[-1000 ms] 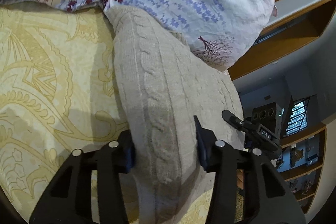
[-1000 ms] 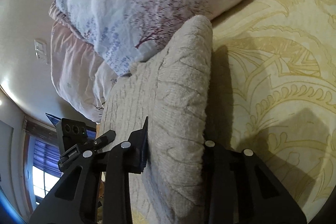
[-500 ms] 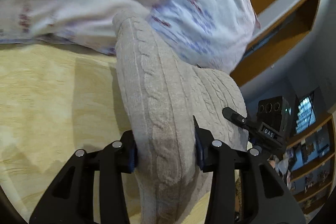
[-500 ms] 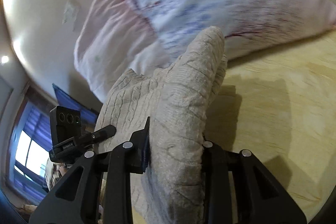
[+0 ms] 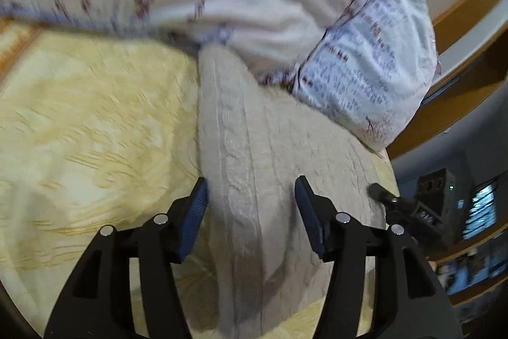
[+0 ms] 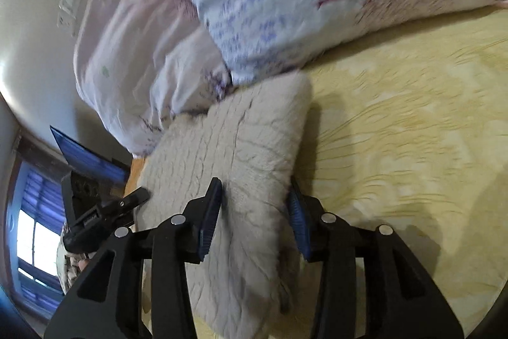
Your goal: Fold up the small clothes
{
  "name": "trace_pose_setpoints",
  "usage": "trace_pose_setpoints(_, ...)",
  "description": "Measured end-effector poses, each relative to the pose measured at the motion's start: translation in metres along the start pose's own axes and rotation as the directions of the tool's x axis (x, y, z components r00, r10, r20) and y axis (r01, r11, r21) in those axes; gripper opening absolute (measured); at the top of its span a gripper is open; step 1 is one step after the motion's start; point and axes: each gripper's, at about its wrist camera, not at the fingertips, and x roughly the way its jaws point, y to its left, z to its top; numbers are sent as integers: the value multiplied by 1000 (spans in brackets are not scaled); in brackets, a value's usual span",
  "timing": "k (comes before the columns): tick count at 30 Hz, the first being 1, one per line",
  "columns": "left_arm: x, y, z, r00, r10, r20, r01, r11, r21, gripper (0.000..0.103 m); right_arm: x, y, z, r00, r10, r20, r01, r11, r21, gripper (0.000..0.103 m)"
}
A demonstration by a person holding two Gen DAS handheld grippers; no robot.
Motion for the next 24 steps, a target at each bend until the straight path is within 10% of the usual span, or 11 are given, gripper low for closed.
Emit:
trace_pose_setpoints(3,-21,-21,-6,995,32,90,-40,995,93,59,-6,2,-2,1000,8,21,-7,1000,-8,42)
trace_pose_setpoints(7,-21,-57,-21,995,31,100,-56,963,263,64,3,10,-4,996,-66,52,68,997,-42,11)
trace_pose_setpoints(13,14,-76,-25,988,139,64,-153,932,330,69,11,-7,1,988,-151,40,149,988,41,12)
trace_pose_setpoints(21,-8,-72,-35,987,130,97,-154,940,305,70,-43,56,-37,965,-177,196,216,956,-200,31)
trace_pose_setpoints(24,-20,-66,-42,983,149,110,-175,943,282,72,-30,67,-56,981,-158,115,183,947,-263,31)
